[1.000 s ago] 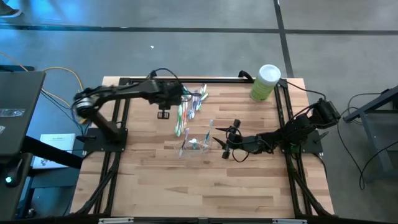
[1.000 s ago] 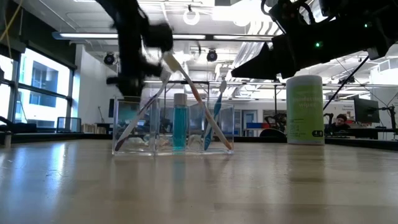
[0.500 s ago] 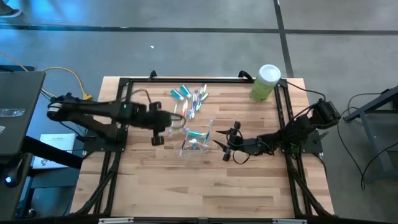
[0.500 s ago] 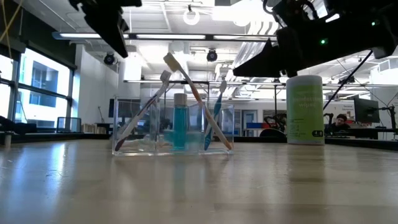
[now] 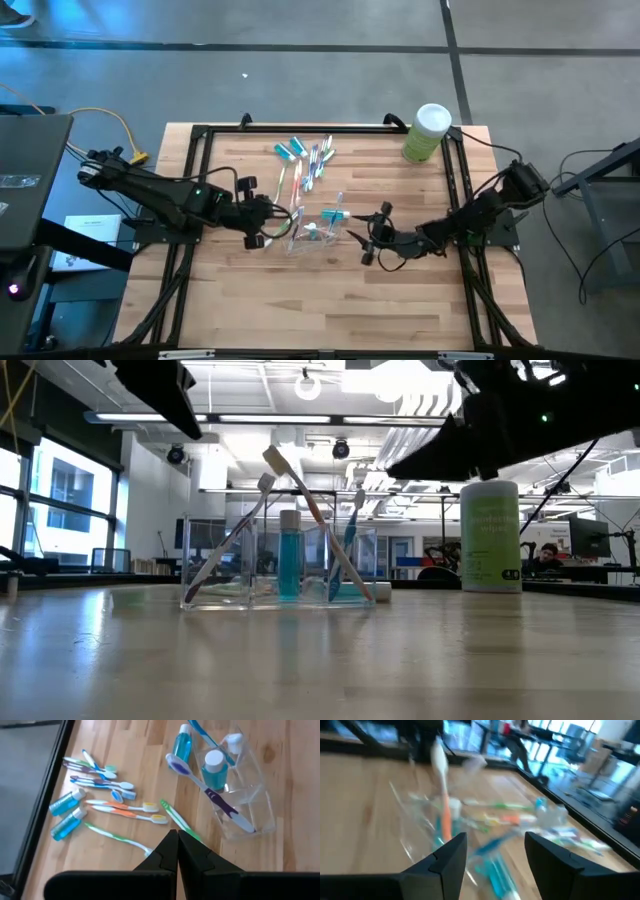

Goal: Pick & Place toothbrushing station
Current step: Put the blue mouthwash into the transparent organizer

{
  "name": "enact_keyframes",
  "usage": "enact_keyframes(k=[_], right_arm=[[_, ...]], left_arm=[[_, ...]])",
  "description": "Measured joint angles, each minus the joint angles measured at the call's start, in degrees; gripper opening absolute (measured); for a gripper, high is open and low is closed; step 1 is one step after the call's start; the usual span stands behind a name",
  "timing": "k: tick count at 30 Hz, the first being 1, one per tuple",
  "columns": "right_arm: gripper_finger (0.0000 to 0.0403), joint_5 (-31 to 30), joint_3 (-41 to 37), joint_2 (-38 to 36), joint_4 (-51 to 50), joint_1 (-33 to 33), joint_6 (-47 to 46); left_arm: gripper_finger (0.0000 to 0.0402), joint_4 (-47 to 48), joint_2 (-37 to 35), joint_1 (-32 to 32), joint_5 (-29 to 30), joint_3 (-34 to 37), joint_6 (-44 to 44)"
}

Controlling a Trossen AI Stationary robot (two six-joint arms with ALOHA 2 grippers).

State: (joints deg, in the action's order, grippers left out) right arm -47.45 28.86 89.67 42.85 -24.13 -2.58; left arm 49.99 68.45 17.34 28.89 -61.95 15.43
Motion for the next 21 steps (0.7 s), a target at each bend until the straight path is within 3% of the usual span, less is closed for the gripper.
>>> enact_keyframes(k=[5, 8, 14, 21], right_arm=[[0.0193, 0.5, 0.0, -5.3, -20.3, 1.4, -12.7], [0.0193, 5.0, 0.0, -7.4, -28.1, 3.5, -18.9], [0.0202, 13.1, 0.0, -5.4, -27.3, 6.4, -18.9], [0.0244, 14.6, 0.0, -1.0, -26.2, 10.7, -18.0]], left_arm=[[0.0003, 0.8, 0.0, 0.0, -0.2, 0.0, 2.5], [0.0003, 1.6, 0.0, 0.3, -0.9, 0.0, 2.4], [0.0019, 1.5, 0.0, 1.5, -1.0, 0.0, 2.2], [0.0102, 1.4, 0.0, 1.7, -0.5, 0.0, 2.2]])
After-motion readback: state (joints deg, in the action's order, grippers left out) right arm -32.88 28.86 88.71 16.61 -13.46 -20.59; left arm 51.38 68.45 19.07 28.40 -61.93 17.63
